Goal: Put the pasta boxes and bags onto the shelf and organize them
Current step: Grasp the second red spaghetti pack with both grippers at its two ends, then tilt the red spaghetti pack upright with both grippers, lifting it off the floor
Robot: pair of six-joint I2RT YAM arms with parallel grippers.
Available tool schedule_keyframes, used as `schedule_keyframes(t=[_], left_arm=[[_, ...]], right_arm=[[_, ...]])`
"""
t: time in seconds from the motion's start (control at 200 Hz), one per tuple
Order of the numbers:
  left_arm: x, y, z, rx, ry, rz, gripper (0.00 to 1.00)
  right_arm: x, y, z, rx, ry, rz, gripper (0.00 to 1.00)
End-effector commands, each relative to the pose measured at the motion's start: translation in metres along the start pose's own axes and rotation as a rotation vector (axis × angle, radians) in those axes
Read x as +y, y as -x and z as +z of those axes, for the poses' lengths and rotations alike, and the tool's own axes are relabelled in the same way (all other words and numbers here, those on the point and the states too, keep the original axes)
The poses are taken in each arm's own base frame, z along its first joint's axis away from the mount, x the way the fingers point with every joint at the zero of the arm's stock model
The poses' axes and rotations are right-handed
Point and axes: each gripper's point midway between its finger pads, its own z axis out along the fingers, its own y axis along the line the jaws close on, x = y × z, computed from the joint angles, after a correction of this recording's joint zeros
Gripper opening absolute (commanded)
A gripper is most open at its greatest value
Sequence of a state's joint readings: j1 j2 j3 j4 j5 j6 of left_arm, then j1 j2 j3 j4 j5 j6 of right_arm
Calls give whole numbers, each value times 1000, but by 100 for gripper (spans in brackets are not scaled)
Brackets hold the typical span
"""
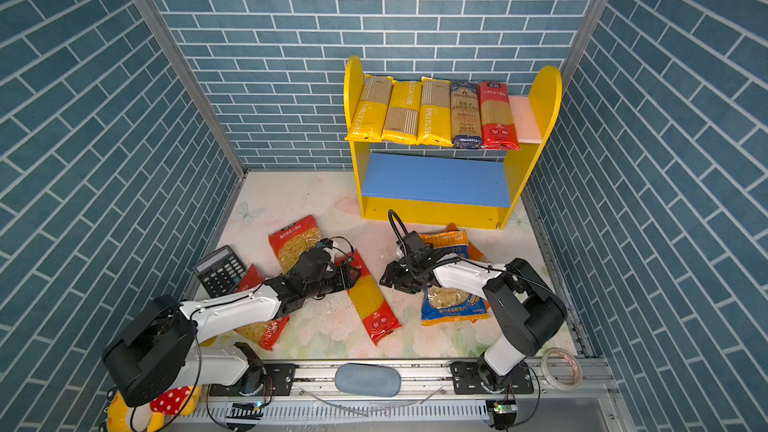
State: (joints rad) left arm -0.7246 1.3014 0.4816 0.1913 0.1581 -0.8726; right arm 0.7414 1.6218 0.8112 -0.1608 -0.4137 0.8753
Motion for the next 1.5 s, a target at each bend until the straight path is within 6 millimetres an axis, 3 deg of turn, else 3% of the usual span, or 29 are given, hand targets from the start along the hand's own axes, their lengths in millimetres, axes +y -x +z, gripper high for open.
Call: schedule_keyframes(t=[0.0, 0.185, 0.425, 0.63, 0.795, 1.025, 1.255, 1.396, 1.496], left_arm=[[18, -28, -3, 44, 73, -34, 56], [11, -51, 2, 80, 68, -34, 54], [15, -55, 13, 67, 79, -41, 46], [22, -50, 17, 28, 47, -90, 23], [15, -43, 14, 21, 5, -96, 21], [-1, -11, -16, -18, -5, -30, 30], [-24, 44, -65, -152, -94, 4, 43], [-55, 74, -93, -244, -231, 38, 61], [-73, 86, -101, -281, -352, 15, 74]], right_arm=[[10, -4, 9, 54, 46, -79, 56], [14, -5, 21, 101, 80, -130, 56], [37, -15, 38, 173, 279, -191, 48], [60, -16, 28, 129, 435, -253, 33], [65, -13, 19, 86, 465, -261, 19], [81, 0, -11, -45, 474, -292, 7], [114, 23, -61, -226, 514, -337, 0], [142, 29, -100, -301, 570, -381, 0], [164, 30, -132, -356, 623, -421, 0]])
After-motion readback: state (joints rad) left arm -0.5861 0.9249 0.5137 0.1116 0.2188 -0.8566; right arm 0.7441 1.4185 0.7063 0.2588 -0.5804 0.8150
